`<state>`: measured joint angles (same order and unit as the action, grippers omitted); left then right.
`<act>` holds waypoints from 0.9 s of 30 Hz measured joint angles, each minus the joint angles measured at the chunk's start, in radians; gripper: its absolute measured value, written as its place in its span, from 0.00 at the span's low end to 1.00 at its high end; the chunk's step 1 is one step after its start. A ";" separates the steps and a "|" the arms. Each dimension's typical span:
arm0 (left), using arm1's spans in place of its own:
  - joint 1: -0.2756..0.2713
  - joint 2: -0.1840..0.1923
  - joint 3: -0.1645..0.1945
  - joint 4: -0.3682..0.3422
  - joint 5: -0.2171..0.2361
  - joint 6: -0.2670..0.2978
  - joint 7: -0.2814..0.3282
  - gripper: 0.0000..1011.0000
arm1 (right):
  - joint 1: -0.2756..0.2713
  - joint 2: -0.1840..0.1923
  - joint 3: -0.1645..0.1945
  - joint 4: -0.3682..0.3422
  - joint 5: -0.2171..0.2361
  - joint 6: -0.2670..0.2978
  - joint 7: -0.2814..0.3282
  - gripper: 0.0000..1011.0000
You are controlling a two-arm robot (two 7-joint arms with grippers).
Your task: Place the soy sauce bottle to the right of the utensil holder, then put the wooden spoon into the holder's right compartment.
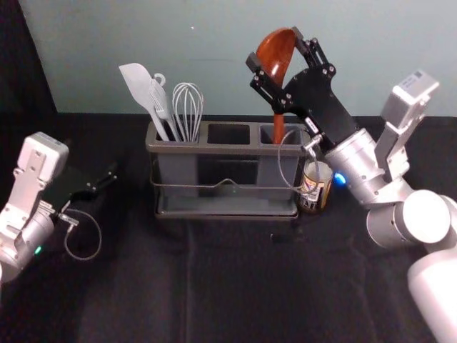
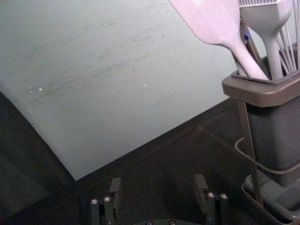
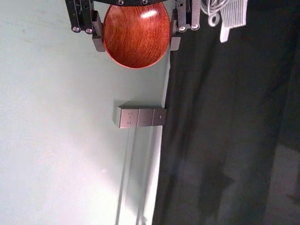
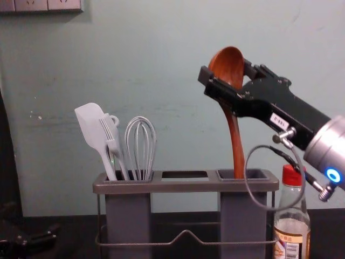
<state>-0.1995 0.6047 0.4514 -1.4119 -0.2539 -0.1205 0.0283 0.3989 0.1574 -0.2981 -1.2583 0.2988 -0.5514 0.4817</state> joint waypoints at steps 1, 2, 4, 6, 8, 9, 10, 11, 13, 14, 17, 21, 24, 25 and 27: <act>0.000 0.000 0.000 0.000 0.000 0.000 0.000 0.99 | -0.005 -0.002 0.002 0.004 0.001 -0.005 0.000 0.83; 0.000 0.000 0.000 0.000 0.000 0.000 0.000 0.99 | -0.007 -0.003 0.003 0.007 0.001 -0.007 0.001 0.83; 0.000 0.000 0.000 0.000 0.000 0.000 0.000 0.99 | -0.009 -0.004 0.005 0.011 0.002 -0.010 0.001 0.83; 0.000 0.000 0.000 0.000 0.000 0.000 0.000 0.99 | -0.013 -0.006 0.007 0.016 0.002 -0.013 0.005 0.83; 0.000 0.000 0.000 0.000 0.000 0.000 0.000 0.99 | -0.016 -0.007 0.008 0.019 0.002 -0.015 0.006 0.83; 0.000 0.000 0.000 0.000 0.000 0.000 0.000 0.99 | -0.018 -0.008 0.009 0.022 0.002 -0.017 0.006 0.83; 0.000 0.000 0.000 0.000 0.000 0.000 0.000 0.99 | -0.019 -0.009 0.010 0.023 0.002 -0.018 0.007 0.83; 0.000 0.000 0.000 0.000 0.000 0.000 0.000 0.99 | -0.021 -0.009 0.010 0.024 0.002 -0.019 0.007 0.83; 0.000 0.000 0.000 0.000 0.000 0.000 0.000 0.99 | -0.024 -0.010 0.012 0.027 0.001 -0.022 0.009 0.83; 0.000 0.000 0.000 0.000 0.000 0.000 0.000 0.99 | -0.027 -0.012 0.013 0.029 0.001 -0.025 0.010 0.83; 0.000 0.000 0.000 0.000 0.000 0.000 0.000 0.99 | -0.031 -0.013 0.016 0.033 0.001 -0.028 0.011 0.83; 0.000 0.000 0.000 0.000 0.000 0.000 0.000 0.99 | -0.037 -0.015 0.019 0.038 0.000 -0.030 0.011 0.83; 0.000 0.000 0.000 0.000 0.000 0.000 0.000 0.99 | -0.040 -0.016 0.020 0.043 -0.001 -0.031 0.012 0.83; 0.000 0.000 0.000 0.000 0.000 0.000 0.000 0.99 | -0.041 -0.016 0.021 0.046 -0.001 -0.032 0.013 0.83; 0.000 0.000 0.000 0.000 0.000 0.000 0.000 0.99 | -0.043 -0.017 0.022 0.049 -0.002 -0.032 0.014 0.83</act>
<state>-0.1995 0.6047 0.4514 -1.4120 -0.2539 -0.1205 0.0283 0.3562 0.1404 -0.2764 -1.2092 0.2972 -0.5837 0.4954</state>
